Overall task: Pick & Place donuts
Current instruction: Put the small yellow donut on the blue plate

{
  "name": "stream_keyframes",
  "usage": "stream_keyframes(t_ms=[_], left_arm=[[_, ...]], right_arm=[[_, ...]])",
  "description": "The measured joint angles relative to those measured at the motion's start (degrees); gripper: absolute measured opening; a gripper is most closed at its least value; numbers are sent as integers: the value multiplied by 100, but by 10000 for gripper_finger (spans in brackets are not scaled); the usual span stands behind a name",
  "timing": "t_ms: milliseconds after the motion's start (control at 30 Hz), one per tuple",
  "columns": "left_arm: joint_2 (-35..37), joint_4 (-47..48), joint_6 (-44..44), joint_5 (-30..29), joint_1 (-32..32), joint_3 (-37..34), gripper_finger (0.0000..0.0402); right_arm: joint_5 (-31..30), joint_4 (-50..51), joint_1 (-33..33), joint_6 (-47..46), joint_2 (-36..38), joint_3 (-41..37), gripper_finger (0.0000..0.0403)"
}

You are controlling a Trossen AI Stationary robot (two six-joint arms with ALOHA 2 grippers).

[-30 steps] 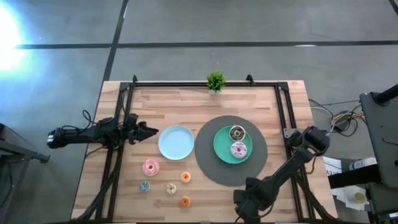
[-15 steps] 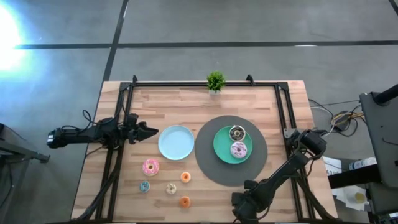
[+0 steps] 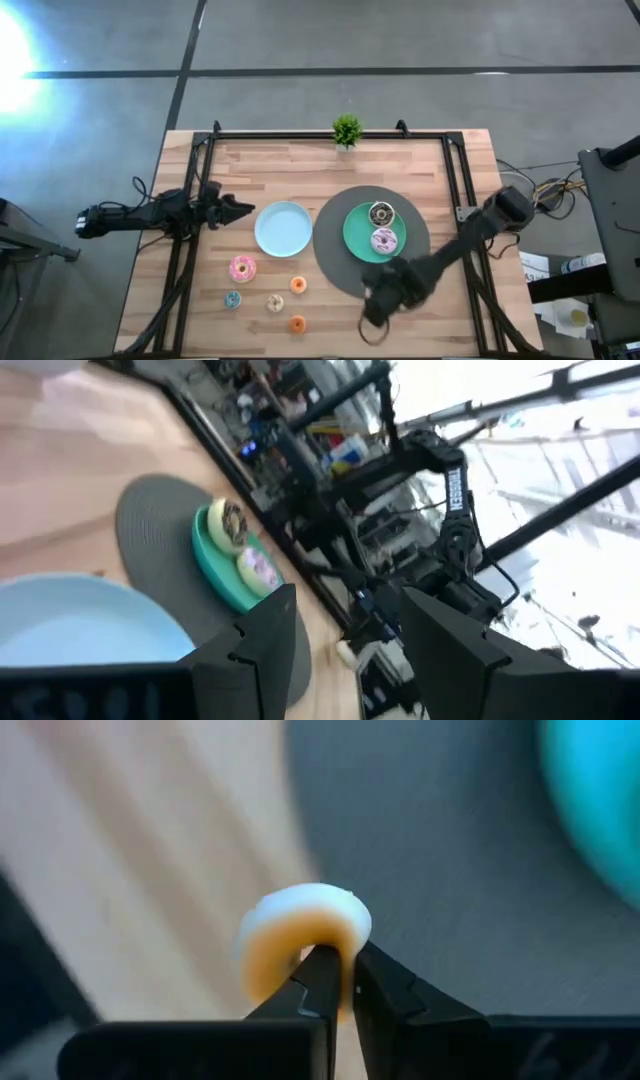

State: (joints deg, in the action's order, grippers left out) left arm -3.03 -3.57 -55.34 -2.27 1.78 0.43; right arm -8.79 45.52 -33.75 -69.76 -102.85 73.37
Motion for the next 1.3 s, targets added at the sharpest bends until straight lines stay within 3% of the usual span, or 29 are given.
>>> stream_keyframes(t_ms=[233, 367, 500, 600, 700, 833, 1033, 1300], left_arm=[[-36, -323, -621, 30, -1, 38, 153], [-90, -348, -1546, 494, -2, 30, 153], [-225, -398, -1734, 681, -15, 34, 153], [-397, -579, -886, 588, -25, 240, 153], [-633, -605, 497, 257, -52, 564, 153], [-1161, -565, 1881, -107, -50, 940, 153], [-2263, -531, 3103, -179, -55, 1425, 153], [-3620, -522, 4090, -446, -55, 2170, 153]], right_arm=[[-1467, -582, 986, 596, 419, -126, 17], [-2479, -1241, 1492, 1701, 433, 83, 17], [-2586, -2135, 2017, 2564, 438, 220, 17], [-2551, -2285, 2438, 2446, 433, 227, 17], [-2504, -2527, 2782, 2202, 433, 224, 18], [-2430, -3266, 2956, 2529, 433, 222, 18], [-1814, -3634, 3260, 2203, 433, 220, 18], [-1899, -3694, 3325, 2612, 427, 220, 18]])
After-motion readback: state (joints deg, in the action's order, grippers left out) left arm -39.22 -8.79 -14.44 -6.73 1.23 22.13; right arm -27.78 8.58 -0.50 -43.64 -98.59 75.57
